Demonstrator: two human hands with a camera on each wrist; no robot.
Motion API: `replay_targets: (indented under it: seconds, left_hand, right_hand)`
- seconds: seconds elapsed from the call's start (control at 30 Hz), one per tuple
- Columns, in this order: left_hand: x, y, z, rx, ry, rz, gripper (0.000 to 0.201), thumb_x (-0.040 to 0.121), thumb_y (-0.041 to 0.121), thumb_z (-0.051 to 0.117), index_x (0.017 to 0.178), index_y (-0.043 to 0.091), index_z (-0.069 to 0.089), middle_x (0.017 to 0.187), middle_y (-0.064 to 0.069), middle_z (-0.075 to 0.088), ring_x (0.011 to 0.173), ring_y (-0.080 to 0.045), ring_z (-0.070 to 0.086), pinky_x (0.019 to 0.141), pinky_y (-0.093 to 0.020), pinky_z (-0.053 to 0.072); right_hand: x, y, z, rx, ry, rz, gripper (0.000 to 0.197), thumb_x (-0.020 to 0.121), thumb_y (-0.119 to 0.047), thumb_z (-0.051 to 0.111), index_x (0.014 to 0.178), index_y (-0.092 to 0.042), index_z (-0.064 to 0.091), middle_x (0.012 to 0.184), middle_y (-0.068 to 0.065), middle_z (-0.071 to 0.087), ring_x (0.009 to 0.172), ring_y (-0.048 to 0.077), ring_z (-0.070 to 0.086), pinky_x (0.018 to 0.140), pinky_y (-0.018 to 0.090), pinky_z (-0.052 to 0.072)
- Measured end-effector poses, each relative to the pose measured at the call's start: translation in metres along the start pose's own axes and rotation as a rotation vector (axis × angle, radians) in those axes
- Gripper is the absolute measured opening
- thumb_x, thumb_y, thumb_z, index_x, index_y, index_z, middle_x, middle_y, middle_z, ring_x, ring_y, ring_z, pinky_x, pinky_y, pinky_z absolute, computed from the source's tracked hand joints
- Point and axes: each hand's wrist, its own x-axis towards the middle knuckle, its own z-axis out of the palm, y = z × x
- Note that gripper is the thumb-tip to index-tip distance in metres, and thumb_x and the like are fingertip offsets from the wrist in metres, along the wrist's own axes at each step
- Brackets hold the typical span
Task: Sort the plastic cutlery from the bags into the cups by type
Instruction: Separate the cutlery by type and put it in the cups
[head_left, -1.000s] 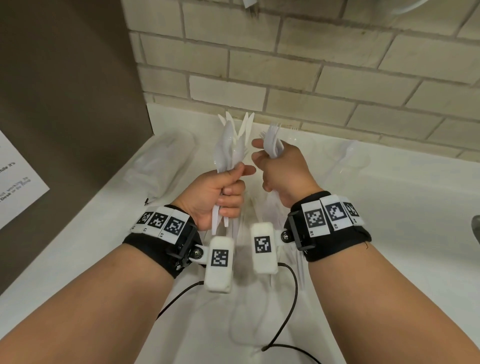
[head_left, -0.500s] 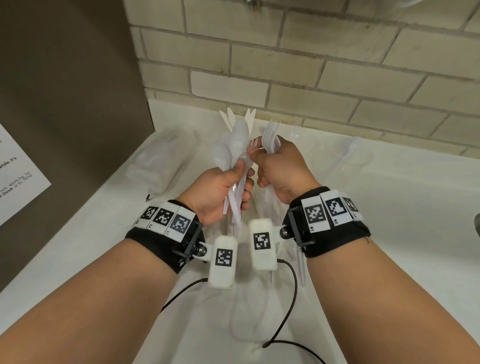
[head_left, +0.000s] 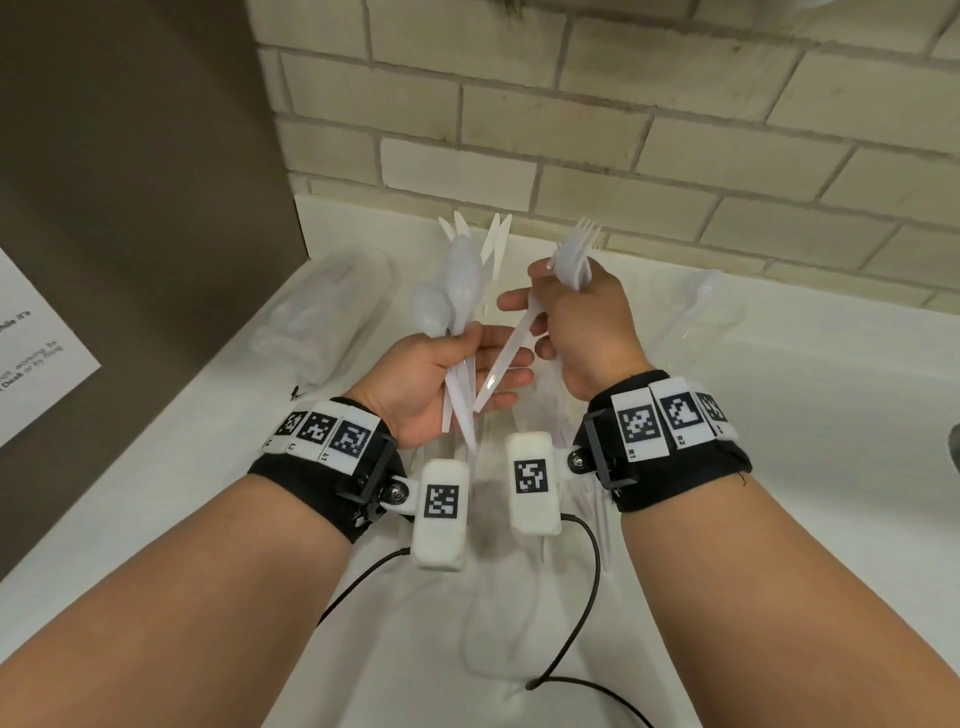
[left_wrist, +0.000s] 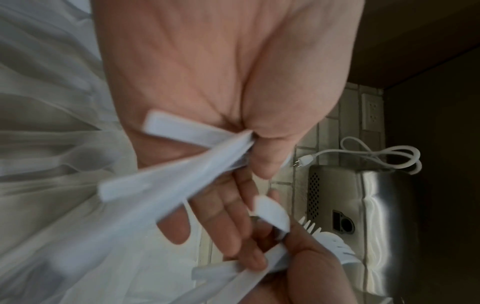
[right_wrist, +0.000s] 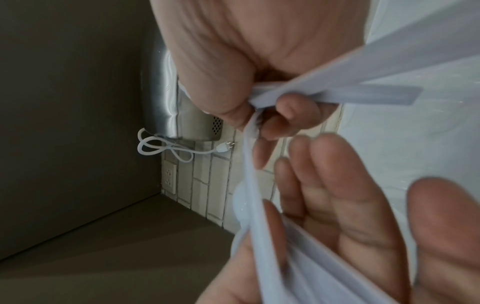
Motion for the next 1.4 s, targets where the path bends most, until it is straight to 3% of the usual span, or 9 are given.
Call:
replay_targets:
  seconds: [0.13,0.2,0.33,0.47,0.57,0.77,1.0,1.17,1.4]
  left_hand:
    - [0.004,-0.003,0.001,0.106,0.166,0.058,0.019,0.099,0.019,0.046,0.09,0.01,0.06,0.079,-0.006,0.06,0.057,-0.015,0.062,0.06,-0.032,0.057]
    - [0.006,-0.004,0.001,0.231,0.253,0.073,0.018,0.096,0.026,0.054,0.087,0.011,0.056,0.067,-0.003,0.05,0.046,-0.013,0.046,0.048,-0.028,0.046]
    - [0.011,0.0,-0.001,0.354,0.3,0.097,0.018,0.093,0.029,0.059,0.08,0.02,0.049,0.059,0.005,0.038,0.045,-0.009,0.028,0.039,-0.02,0.026]
    - [0.02,0.004,0.006,0.288,0.281,0.048,0.013,0.093,0.01,0.052,0.105,0.012,0.057,0.066,0.001,0.039,0.051,-0.011,0.034,0.048,-0.027,0.027]
    - [0.031,0.002,0.008,0.348,0.257,0.054,0.017,0.093,0.003,0.047,0.104,0.01,0.058,0.073,-0.002,0.044,0.06,-0.014,0.042,0.059,-0.03,0.036]
    - [0.048,-0.002,0.0,0.706,0.222,0.143,0.011,0.099,0.026,0.043,0.099,0.018,0.051,0.084,-0.001,0.05,0.076,-0.014,0.051,0.078,-0.034,0.048]
    - [0.06,-0.008,-0.005,0.714,0.283,0.102,0.016,0.1,0.029,0.039,0.095,0.018,0.05,0.073,-0.004,0.056,0.07,-0.015,0.055,0.073,-0.027,0.041]
    - [0.062,-0.013,-0.002,0.623,0.267,0.064,0.014,0.1,0.03,0.042,0.091,0.022,0.05,0.078,0.0,0.054,0.077,-0.018,0.057,0.084,-0.034,0.046]
    - [0.054,-0.01,0.008,0.657,0.254,0.066,0.014,0.101,0.024,0.04,0.094,0.017,0.051,0.077,-0.003,0.055,0.072,-0.015,0.057,0.074,-0.027,0.043]
  right_hand:
    - [0.007,-0.005,-0.01,0.09,0.061,-0.04,0.012,0.098,-0.013,0.044,0.104,-0.018,0.053,0.068,0.004,0.057,0.055,0.021,0.06,0.054,0.031,0.052]
    - [0.017,-0.011,-0.021,0.144,0.099,-0.06,0.021,0.096,-0.005,0.042,0.108,-0.019,0.053,0.076,0.008,0.052,0.048,0.024,0.057,0.057,0.037,0.056]
    - [0.058,-0.024,-0.047,0.058,0.277,-0.15,0.032,0.091,-0.012,0.056,0.121,-0.016,0.047,0.091,0.008,0.055,0.055,0.017,0.045,0.048,0.026,0.043]
    - [0.096,-0.034,-0.054,0.052,0.343,-0.218,0.031,0.087,-0.012,0.062,0.115,-0.01,0.049,0.09,0.008,0.054,0.06,0.016,0.05,0.052,0.023,0.046]
    - [0.118,-0.031,-0.051,0.034,0.367,-0.307,0.017,0.091,-0.012,0.06,0.106,-0.014,0.051,0.082,0.003,0.056,0.066,0.019,0.051,0.055,0.022,0.049]
    - [0.152,0.008,-0.048,0.036,0.346,-0.241,0.019,0.088,-0.015,0.063,0.104,-0.02,0.054,0.082,-0.003,0.06,0.07,0.02,0.055,0.069,0.035,0.051]
    - [0.164,0.04,-0.058,-0.051,0.272,-0.028,0.026,0.075,-0.009,0.076,0.09,-0.022,0.059,0.098,0.005,0.067,0.084,0.021,0.061,0.082,0.036,0.052]
    - [0.164,0.035,-0.06,-0.085,0.245,-0.036,0.043,0.071,-0.005,0.081,0.11,-0.011,0.062,0.099,0.002,0.064,0.09,0.017,0.061,0.074,0.02,0.049]
    - [0.138,0.008,-0.066,-0.23,0.315,-0.149,0.049,0.08,-0.02,0.075,0.125,-0.011,0.058,0.13,0.001,0.059,0.121,0.012,0.053,0.105,0.03,0.043]
